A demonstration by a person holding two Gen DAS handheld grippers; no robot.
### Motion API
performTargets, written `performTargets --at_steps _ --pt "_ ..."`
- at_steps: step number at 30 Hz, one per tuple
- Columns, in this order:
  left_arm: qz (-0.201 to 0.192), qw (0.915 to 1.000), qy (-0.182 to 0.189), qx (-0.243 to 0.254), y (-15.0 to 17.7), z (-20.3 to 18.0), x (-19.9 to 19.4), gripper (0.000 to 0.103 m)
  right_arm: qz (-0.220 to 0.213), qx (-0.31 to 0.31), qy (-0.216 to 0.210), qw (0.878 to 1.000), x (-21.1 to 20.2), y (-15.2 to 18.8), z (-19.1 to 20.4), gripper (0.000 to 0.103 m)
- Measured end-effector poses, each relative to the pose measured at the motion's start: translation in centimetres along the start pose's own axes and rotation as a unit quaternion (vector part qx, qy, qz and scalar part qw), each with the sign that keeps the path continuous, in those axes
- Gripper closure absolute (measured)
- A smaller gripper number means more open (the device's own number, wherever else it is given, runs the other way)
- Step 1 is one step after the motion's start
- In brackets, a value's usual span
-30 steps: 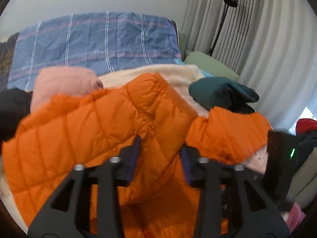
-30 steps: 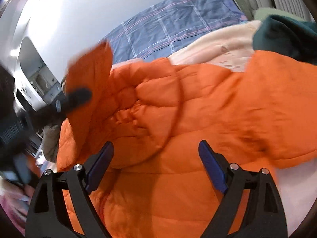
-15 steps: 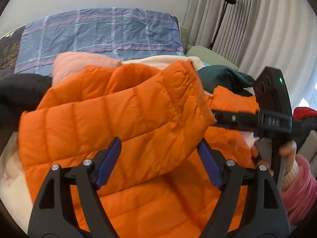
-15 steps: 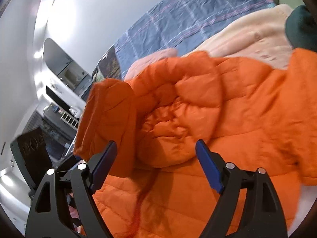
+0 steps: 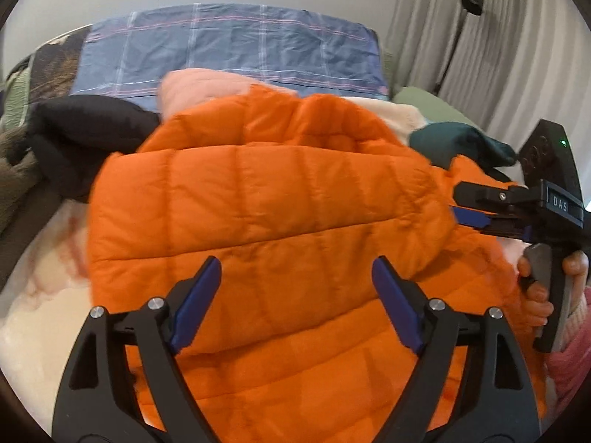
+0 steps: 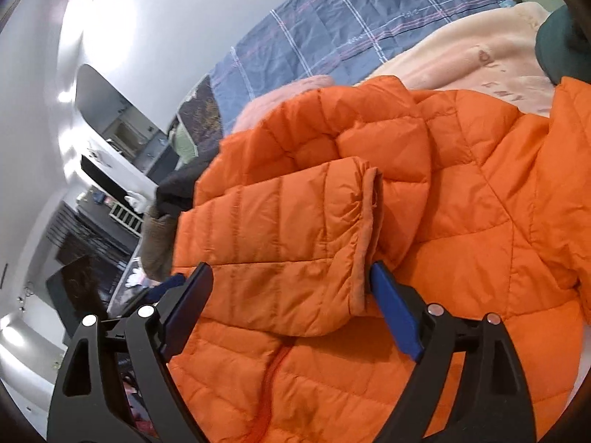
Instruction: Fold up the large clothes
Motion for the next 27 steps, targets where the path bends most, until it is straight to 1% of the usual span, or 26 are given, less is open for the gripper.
performTargets --at_steps 1,2,3,4,5,6,7,8,9,10,12,13,14,16,17,19,21,23,24,25,27 --pt "-0.005 0.9999 -0.011 -0.008 0.1 1.0 -0.5 0.018 -0.002 -0.003 0.009 1.0 0.4 0.0 -0.1 0.026" --pt "-0.011 0.9995 -0.022 -0.019 -0.1 1.9 -0.9 0.018 -0.003 -0.009 0.018 1.0 0.8 -0.1 -0.2 0.052" --pt "-0.023 0.9984 -0.035 -0.037 -0.2 3.3 -1.8 0.019 -0.005 -0.019 0.034 0.999 1.2 -0.2 -0.3 0.071" --pt "-0.033 0.9973 -0.042 -0.051 -0.3 4.3 -2.5 0.021 -0.006 -0.038 0.061 0.997 1.7 -0.2 -0.4 0.101" --pt "-0.047 0.9952 -0.049 -0.07 -0.4 5.5 -3.5 0.024 -0.016 -0.05 0.084 0.995 1.8 -0.5 -0.4 0.1" --pt "-0.061 0.9925 -0.054 -0.091 -0.6 6.8 -4.5 0.034 -0.03 -0.054 0.088 0.994 1.5 -0.8 -0.3 0.1" --pt "-0.072 0.99 -0.058 -0.107 -0.7 7.9 -5.4 0.044 -0.06 -0.066 0.098 0.991 0.5 -1.6 0.3 0.101" --pt "-0.079 0.9878 -0.063 -0.118 -0.7 8.8 -6.1 0.047 -0.095 -0.081 0.111 0.986 -0.8 -2.5 0.8 0.101" --pt "-0.085 0.9863 -0.067 -0.124 -0.8 9.5 -6.7 0.049 -0.119 -0.088 0.121 0.982 -1.8 -3.2 1.1 0.101" --pt "-0.089 0.9853 -0.075 -0.126 -0.9 10.2 -7.2 0.05 -0.158 -0.095 0.146 0.972 -3.4 -4.4 1.0 0.101" --pt "-0.088 0.9843 -0.088 -0.125 -0.7 10.9 -7.6 0.05 -0.183 -0.101 0.19 0.959 -4.4 -5.4 -0.1 0.101" --pt "-0.081 0.9848 -0.088 -0.126 -0.4 11.2 -7.3 0.05 -0.175 -0.097 0.214 0.956 -4.1 -5.8 -1.5 0.101" --pt "-0.074 0.9853 -0.088 -0.126 -0.1 11.4 -6.9 0.05 -0.16 -0.09 0.224 0.957 -3.5 -5.7 -2.5 0.101" --pt "-0.062 0.9856 -0.094 -0.126 0.7 11.9 -5.9 0.05 -0.102 -0.064 0.249 0.961 -1.3 -4.4 -5.6 0.101" --pt "-0.056 0.9857 -0.096 -0.127 1.1 12.1 -5.3 0.05 -0.079 -0.052 0.257 0.962 -0.4 -3.6 -6.9 0.101" --pt "-0.046 0.9855 -0.097 -0.132 1.7 12.6 -4.5 0.05 -0.057 -0.04 0.26 0.963 0.9 -1.9 -8.7 0.101" --pt "-0.035 0.9851 -0.098 -0.137 1.9 13.1 -3.7 0.047 -0.058 -0.054 0.266 0.961 1.5 -1.3 -8.8 0.101" --pt "-0.028 0.9849 -0.092 -0.144 2.0 13.4 -3.0 0.042 -0.073 -0.059 0.28 0.955 1.0 -1.5 -8.9 0.101" --pt "-0.029 0.9846 -0.089 -0.147 2.0 13.5 -2.9 0.036 -0.086 -0.056 0.288 0.952 0.3 -1.7 -8.9 0.101" --pt "-0.033 0.9845 -0.083 -0.151 1.9 13.6 -2.9 0.032 -0.109 -0.048 0.299 0.947 -0.8 -2.3 -9.0 0.101" --pt "-0.037 0.9851 -0.07 -0.153 1.6 13.5 -2.9 0.027 -0.136 -0.037 0.316 0.938 -2.1 -3.1 -9.4 0.101"
Point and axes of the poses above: each gripper's, at about its wrist camera, not at the fingertips, and x roughly the way its jaws point, z to its left, y to its underside, the point moved 10 cm from there along x, roughly the way its jaws point, and after that the axes turned 15 degrees about y, right-handed, at the moved point
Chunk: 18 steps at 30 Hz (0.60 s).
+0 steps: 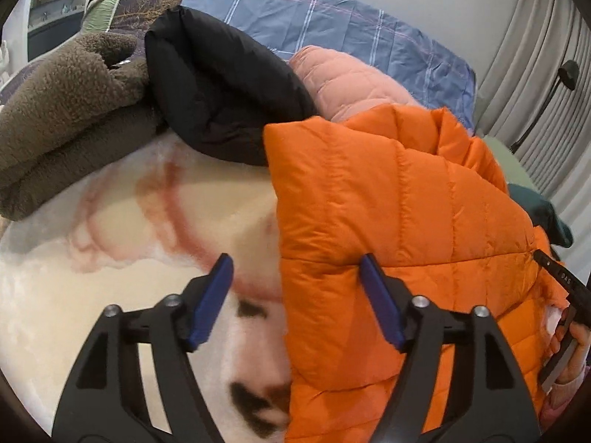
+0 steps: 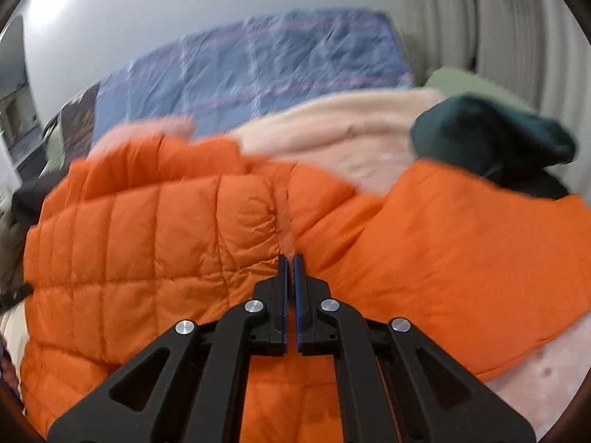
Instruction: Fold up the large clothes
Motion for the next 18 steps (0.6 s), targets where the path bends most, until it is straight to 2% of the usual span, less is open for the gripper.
performTargets --at_steps 2,6,9,11,13,15,16,18 --pt "0.0 0.9998 0.019 -0.006 -0.2 -0.2 0.2 0.025 -0.003 0.01 0.014 1.0 0.0 -0.4 -0.9 0.101" --pt "-0.002 0.9979 0.058 -0.029 -1.5 -0.5 1.0 0.022 0.022 0.018 0.018 0.999 0.9 0.2 -2.0 0.101" --pt "0.002 0.9923 0.101 -0.072 -3.3 -0.4 2.4 0.02 0.03 0.022 0.028 0.999 1.0 1.1 -2.8 0.101" --pt "-0.006 0.9913 0.096 -0.089 -4.6 -0.1 3.2 0.024 0.036 0.025 0.025 0.999 0.8 1.3 -3.1 0.101" --pt "-0.013 0.9905 0.111 -0.081 -6.1 -0.7 3.6 0.079 0.035 0.026 0.025 0.999 0.5 1.2 -3.3 0.101" --pt "-0.027 0.9897 0.124 -0.066 -7.0 -1.9 2.8 0.089 0.032 0.021 0.027 0.999 0.4 0.9 -3.2 0.101" --pt "-0.051 0.9885 0.137 -0.037 -7.7 -3.4 1.5 0.091 0.03 0.018 0.027 0.999 0.3 1.0 -3.2 0.101" --pt "-0.091 0.9857 0.14 0.027 -8.6 -6.0 -1.2 0.092 0.029 0.014 0.021 0.999 0.3 1.1 -3.0 0.101"
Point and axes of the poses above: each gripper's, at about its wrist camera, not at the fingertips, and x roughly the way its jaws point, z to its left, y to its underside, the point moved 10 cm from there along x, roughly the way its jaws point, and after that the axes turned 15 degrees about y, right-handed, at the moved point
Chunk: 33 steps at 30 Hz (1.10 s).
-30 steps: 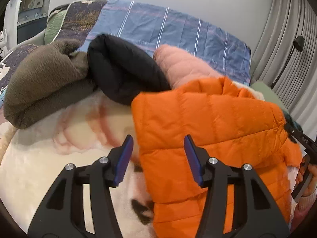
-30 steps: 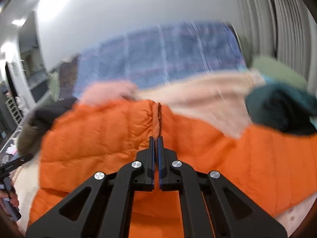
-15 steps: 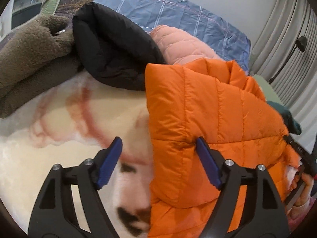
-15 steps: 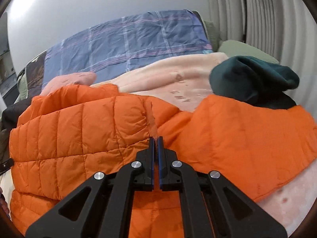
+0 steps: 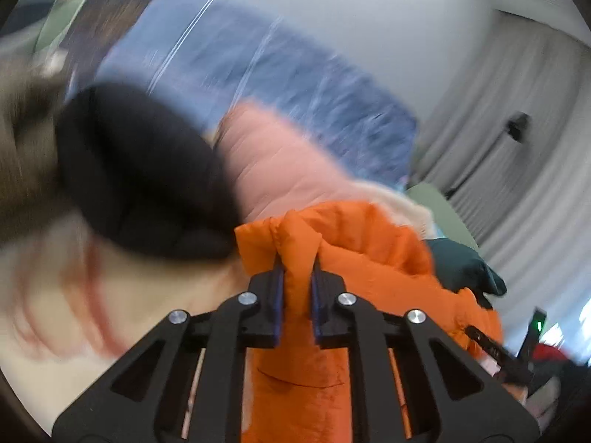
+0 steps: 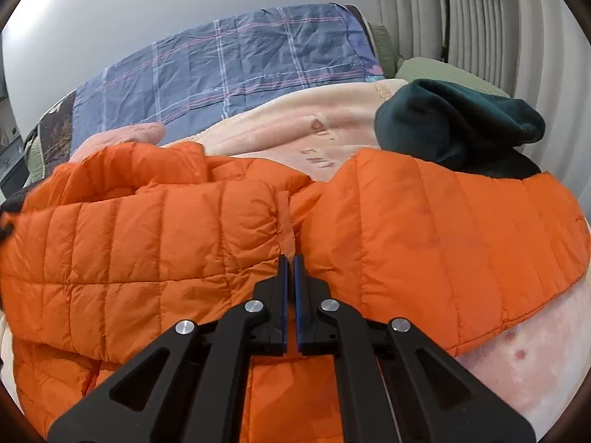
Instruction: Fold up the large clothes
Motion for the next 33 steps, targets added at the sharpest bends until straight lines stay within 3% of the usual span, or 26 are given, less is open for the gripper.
performTargets --at_steps 2,4,8,11,12,13,15,17,19,21,24,27,29,33 --pt "-0.018 0.9984 -0.02 0.05 -0.9 -1.4 -1.3 0.092 0.005 -0.006 -0.014 1.0 0.2 0.3 0.8 0.101" --pt "-0.016 0.9921 -0.08 0.096 -1.3 -0.8 -1.4 0.091 0.011 -0.012 -0.034 0.999 0.5 0.5 2.0 0.101" --pt "0.071 0.9795 -0.164 0.093 1.4 3.9 1.5 0.085 0.013 -0.03 -0.026 0.999 1.4 0.5 3.9 0.101" --pt "0.064 0.978 -0.177 0.09 2.1 4.3 0.8 0.071 0.02 -0.033 -0.022 0.999 1.9 0.6 4.1 0.1" --pt "0.046 0.978 -0.182 0.09 1.8 3.9 0.0 0.053 0.022 -0.031 -0.024 0.999 2.0 0.6 4.1 0.1" --pt "0.035 0.9781 -0.184 0.091 1.4 3.4 -0.5 0.048 0.025 -0.032 -0.029 0.999 2.0 0.7 4.0 0.098" --pt "0.017 0.9781 -0.181 0.102 0.8 1.6 -1.6 0.048 0.027 -0.035 -0.038 0.998 1.9 0.7 3.9 0.091" --pt "0.007 0.9816 -0.152 0.115 0.5 -1.5 -2.2 0.048 0.026 -0.034 -0.047 0.998 1.6 0.6 3.8 0.066" --pt "0.021 0.9854 -0.106 0.131 1.3 -5.7 -1.3 0.048 0.003 -0.015 -0.04 0.999 0.5 0.0 3.1 0.065" --pt "0.057 0.9835 -0.076 0.154 2.9 -9.3 1.0 0.047 -0.032 -0.001 -0.031 0.999 -1.3 -0.9 2.7 0.065" --pt "0.112 0.9767 -0.052 0.176 6.2 -12.4 4.8 0.046 -0.05 -0.021 -0.085 0.995 -3.5 -1.0 5.3 0.072" --pt "0.176 0.9659 -0.055 0.182 11.0 -12.5 9.3 0.041 -0.009 -0.066 -0.104 0.992 -2.6 1.1 8.2 0.074" --pt "0.207 0.9547 -0.09 0.194 14.1 -10.5 12.0 0.032 0.057 -0.074 -0.099 0.991 0.7 3.9 9.2 0.075" --pt "0.204 0.9598 -0.085 0.173 15.2 -9.4 12.8 0.027 0.073 -0.033 -0.124 0.989 2.6 4.8 8.8 0.076"
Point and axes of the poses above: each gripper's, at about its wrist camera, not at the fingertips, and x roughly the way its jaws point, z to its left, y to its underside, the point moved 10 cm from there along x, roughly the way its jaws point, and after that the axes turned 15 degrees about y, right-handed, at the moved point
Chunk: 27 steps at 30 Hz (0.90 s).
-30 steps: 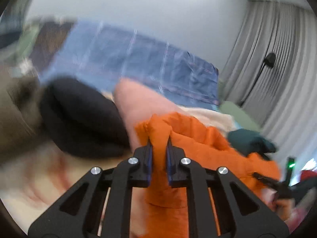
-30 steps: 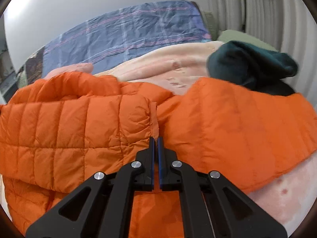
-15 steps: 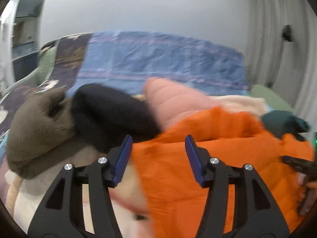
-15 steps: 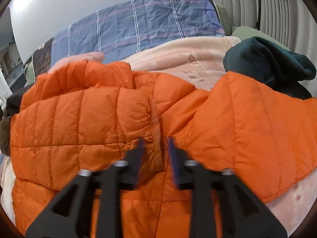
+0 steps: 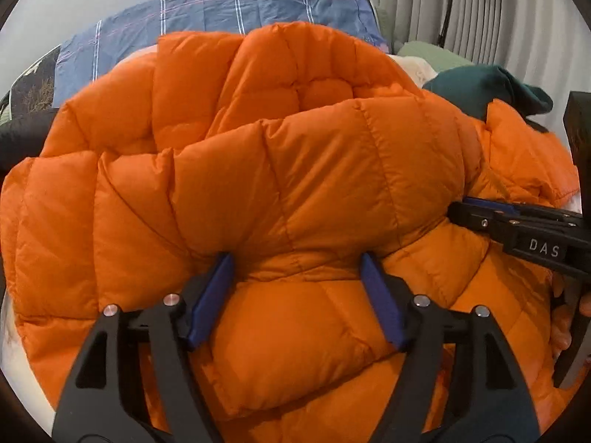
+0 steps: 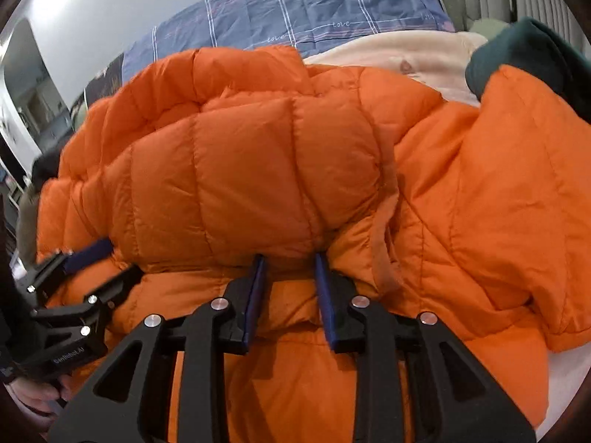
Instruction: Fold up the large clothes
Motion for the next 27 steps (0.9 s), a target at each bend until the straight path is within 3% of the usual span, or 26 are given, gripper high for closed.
performTargets --at_steps 6,8,12,15,17,19,21,24,27 --pt "-0.003 0.9999 0.01 -0.006 0.5 0.1 0.3 0.015 -0.022 0.029 -0.025 0.999 -3.1 0.0 -1.7 0.073" --pt "-0.007 0.9998 0.017 -0.01 0.4 0.1 0.3 0.012 -0.044 0.058 -0.031 0.997 -5.9 -0.2 -4.6 0.063" --pt "-0.015 0.9994 0.027 -0.017 0.7 0.5 -0.4 0.011 -0.097 0.114 0.048 0.988 -10.3 -0.9 -14.6 0.055" --pt "-0.025 0.9988 0.035 -0.023 0.5 0.7 -0.8 0.011 -0.1 0.228 0.114 0.962 -12.6 0.1 -25.8 0.054" --pt "-0.032 0.9981 0.044 -0.03 0.5 0.9 -1.1 0.011 -0.089 0.345 0.121 0.926 -13.6 1.9 -33.7 0.054" --pt "-0.036 0.9975 0.05 -0.035 0.6 1.1 -1.4 0.011 -0.082 0.406 0.122 0.902 -13.5 3.2 -37.8 0.05" --pt "-0.036 0.9973 0.052 -0.037 0.7 1.2 -1.5 0.011 -0.073 0.438 0.115 0.889 -12.8 4.0 -40.2 0.044" --pt "-0.036 0.9973 0.052 -0.038 0.7 1.2 -1.6 0.011 -0.056 0.476 0.112 0.87 -10.9 4.8 -42.0 0.043" --pt "-0.037 0.997 0.055 -0.039 0.8 1.3 -1.6 0.011 -0.067 0.525 0.095 0.843 -9.7 4.9 -42.9 0.041"
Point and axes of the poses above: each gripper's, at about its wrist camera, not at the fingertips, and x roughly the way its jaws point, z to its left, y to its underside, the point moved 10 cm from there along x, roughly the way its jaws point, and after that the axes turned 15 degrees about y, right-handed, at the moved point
